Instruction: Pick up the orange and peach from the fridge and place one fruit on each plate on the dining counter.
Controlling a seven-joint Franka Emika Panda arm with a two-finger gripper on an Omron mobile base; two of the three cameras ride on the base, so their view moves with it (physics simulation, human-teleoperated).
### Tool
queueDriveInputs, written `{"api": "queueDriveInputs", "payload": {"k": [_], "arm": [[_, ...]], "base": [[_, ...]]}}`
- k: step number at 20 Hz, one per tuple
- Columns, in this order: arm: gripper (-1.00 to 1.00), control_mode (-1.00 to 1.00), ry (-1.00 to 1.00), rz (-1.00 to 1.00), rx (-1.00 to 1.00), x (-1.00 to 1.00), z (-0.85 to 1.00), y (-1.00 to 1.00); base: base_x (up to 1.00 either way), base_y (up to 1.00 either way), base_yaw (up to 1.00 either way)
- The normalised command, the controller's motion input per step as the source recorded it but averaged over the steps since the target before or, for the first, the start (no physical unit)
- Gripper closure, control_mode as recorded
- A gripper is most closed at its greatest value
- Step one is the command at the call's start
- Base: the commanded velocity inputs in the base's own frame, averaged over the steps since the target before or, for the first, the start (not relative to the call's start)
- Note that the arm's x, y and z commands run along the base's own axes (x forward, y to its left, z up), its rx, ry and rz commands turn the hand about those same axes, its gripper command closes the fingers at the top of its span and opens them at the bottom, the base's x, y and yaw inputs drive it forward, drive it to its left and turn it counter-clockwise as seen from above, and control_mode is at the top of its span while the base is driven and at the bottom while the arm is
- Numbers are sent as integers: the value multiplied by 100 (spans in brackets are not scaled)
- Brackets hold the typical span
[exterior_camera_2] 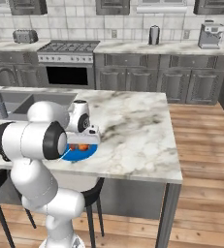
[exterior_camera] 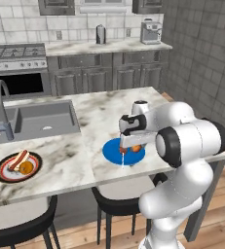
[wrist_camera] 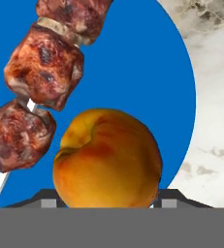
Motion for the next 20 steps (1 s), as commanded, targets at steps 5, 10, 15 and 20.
{"api": "queueDriveInputs", "payload": {"k": [5,10,15,20], "arm": [[-100,-100,0,0,-1,0,6,0],[-100,-100,0,0,0,-20,25,0],[-100,-100,-9,-1,0,-80,53,-4],[-100,-100,-17,-6,5,-100,49,-21]], "base": [[0,0,0],[0,0,0],[0,0,0],[0,0,0]]}}
